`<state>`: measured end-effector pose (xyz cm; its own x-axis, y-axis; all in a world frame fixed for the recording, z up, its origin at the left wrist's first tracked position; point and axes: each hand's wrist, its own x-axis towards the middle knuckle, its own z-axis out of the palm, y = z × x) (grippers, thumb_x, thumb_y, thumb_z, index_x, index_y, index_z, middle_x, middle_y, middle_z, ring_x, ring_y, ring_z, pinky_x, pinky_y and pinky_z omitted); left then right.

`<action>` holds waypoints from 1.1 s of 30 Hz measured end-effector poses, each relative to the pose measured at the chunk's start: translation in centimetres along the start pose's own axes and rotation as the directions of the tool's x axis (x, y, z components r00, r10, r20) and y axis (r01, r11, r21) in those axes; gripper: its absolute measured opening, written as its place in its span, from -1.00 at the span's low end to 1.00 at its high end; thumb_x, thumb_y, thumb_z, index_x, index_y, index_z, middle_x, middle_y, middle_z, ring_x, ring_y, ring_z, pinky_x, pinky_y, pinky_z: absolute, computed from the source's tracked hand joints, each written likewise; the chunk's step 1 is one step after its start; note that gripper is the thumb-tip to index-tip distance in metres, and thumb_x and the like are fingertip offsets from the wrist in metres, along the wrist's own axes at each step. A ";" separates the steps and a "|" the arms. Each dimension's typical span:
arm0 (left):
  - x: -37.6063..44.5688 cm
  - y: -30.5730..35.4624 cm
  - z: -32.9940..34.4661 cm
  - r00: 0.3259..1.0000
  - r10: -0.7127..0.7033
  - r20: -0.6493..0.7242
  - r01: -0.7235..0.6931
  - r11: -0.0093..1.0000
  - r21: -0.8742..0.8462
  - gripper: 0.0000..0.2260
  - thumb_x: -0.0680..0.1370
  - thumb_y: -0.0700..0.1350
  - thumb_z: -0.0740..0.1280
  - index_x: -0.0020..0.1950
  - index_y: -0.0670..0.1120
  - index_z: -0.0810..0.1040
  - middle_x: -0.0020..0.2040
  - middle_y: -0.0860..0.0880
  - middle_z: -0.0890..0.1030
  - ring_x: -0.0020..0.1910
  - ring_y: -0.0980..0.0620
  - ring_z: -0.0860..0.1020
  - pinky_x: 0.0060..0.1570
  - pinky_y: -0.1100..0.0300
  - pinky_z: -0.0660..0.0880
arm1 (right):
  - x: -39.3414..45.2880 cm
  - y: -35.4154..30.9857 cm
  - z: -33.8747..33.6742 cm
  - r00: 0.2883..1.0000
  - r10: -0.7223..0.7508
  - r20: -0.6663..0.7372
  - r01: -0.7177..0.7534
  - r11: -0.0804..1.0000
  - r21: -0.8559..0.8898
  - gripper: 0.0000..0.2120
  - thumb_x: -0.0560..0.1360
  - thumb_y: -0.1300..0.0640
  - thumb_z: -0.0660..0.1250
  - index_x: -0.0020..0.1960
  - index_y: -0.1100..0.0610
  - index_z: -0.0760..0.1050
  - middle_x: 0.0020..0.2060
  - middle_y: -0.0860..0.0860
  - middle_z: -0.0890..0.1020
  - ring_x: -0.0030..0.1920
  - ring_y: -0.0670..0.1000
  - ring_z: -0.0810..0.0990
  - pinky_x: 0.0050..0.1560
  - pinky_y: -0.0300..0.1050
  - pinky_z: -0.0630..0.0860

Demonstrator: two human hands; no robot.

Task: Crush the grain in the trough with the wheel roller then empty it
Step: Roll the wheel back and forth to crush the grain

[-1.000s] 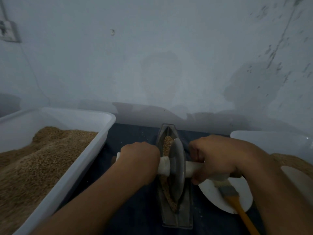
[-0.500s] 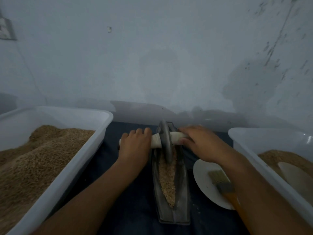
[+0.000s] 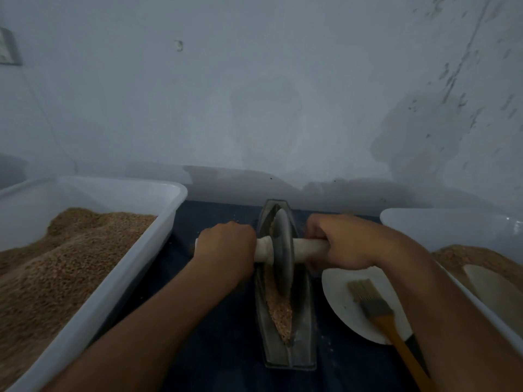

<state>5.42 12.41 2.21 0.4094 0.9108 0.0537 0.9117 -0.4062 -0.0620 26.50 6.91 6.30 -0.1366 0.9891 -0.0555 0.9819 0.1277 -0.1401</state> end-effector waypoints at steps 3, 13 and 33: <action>-0.9 0.3 -1.1 0.991 0.028 0.133 -0.033 0.999 0.034 -0.74 0.45 -0.09 0.45 0.10 -0.10 0.55 -0.24 0.01 0.41 -0.22 0.02 0.44 -0.18 0.11 0.40 | -0.8 -1.1 -0.6 0.992 0.009 0.124 0.004 0.995 -0.102 -0.67 0.33 -0.21 0.51 -0.14 -0.15 0.39 -0.16 -0.13 0.53 -0.19 -0.12 0.52 -0.30 -0.13 0.40; -2.0 0.7 -2.2 0.982 0.083 0.172 -0.098 0.992 0.082 -0.77 0.43 -0.13 0.45 0.04 -0.12 0.55 -0.26 0.00 0.43 -0.32 0.06 0.41 -0.27 0.12 0.38 | -2.0 -2.5 -1.2 0.958 0.085 0.273 -0.030 0.980 -0.198 -0.58 0.32 -0.15 0.55 0.09 -0.05 0.52 -0.09 -0.10 0.58 -0.19 -0.16 0.50 -0.34 -0.24 0.36; 1.8 -0.5 1.4 0.836 0.172 -0.521 -0.199 0.980 0.003 -0.64 0.40 -0.14 0.46 0.08 -0.01 0.36 0.08 -0.04 0.41 0.03 -0.03 0.41 -0.01 0.12 0.33 | 3.7 1.9 5.4 0.883 0.182 -0.432 -0.192 0.981 0.020 -0.70 0.41 0.22 0.46 -0.07 0.09 0.32 -0.03 0.08 0.48 -0.13 0.02 0.34 -0.21 -0.07 0.24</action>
<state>5.64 14.39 0.95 0.5168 0.6533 0.5532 0.8116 -0.5795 -0.0740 27.17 10.45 0.47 0.1149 0.9288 0.3524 0.9870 -0.0665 -0.1467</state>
